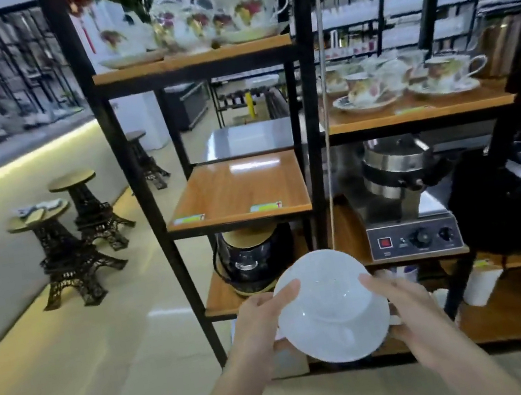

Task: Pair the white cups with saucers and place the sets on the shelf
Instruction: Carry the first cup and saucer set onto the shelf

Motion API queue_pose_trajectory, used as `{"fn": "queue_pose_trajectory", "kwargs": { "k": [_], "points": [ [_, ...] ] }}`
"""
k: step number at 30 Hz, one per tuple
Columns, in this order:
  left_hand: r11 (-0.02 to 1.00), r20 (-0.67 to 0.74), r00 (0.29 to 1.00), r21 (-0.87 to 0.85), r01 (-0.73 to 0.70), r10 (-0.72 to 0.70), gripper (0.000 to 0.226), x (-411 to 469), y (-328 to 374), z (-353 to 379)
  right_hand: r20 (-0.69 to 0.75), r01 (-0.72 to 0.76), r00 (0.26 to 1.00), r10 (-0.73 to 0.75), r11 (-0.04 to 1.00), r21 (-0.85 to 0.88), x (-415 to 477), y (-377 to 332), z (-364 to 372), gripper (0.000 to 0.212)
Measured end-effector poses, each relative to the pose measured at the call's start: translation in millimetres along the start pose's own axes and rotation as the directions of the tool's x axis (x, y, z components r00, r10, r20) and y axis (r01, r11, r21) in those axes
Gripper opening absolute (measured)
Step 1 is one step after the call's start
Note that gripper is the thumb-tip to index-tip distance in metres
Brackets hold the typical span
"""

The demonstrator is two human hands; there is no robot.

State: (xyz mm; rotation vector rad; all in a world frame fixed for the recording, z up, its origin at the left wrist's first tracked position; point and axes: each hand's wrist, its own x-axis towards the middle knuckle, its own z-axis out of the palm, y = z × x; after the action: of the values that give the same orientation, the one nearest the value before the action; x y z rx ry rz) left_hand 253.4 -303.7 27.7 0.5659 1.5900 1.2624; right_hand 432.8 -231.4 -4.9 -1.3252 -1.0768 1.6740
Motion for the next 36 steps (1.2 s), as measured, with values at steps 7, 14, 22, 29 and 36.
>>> {"fn": "queue_pose_trajectory", "kwargs": {
  "k": [7, 14, 22, 29, 36],
  "points": [
    [0.999, -0.164, 0.986, -0.043, -0.021, 0.013, 0.043, 95, 38, -13, 0.072, -0.014, 0.997, 0.018, 0.998, -0.057, 101, -38, 55, 0.042],
    [0.990, -0.257, 0.964, -0.109, -0.092, 0.062, 0.033, 185, 83, -24, 0.118, 0.066, 0.992, -0.051, 0.990, -0.123, 198, -74, 109, 0.034],
    [0.971, -0.245, 0.969, -0.223, -0.089, 0.033, 0.022, 281, 133, -64, 0.147, 0.032, 0.989, -0.016, 0.994, -0.106, 293, -106, 181, 0.042],
    [0.984, -0.265, 0.964, -0.174, -0.034, -0.013, 0.025, 379, 168, -102, 0.052, 0.011, 0.999, -0.002, 0.984, -0.178, 363, -125, 248, 0.035],
    [0.979, -0.326, 0.944, -0.204, -0.021, -0.047, 0.030, 444, 185, -121, 0.022, 0.028, 0.999, -0.024, 0.978, -0.207, 414, -124, 290, 0.041]
  ]
}}
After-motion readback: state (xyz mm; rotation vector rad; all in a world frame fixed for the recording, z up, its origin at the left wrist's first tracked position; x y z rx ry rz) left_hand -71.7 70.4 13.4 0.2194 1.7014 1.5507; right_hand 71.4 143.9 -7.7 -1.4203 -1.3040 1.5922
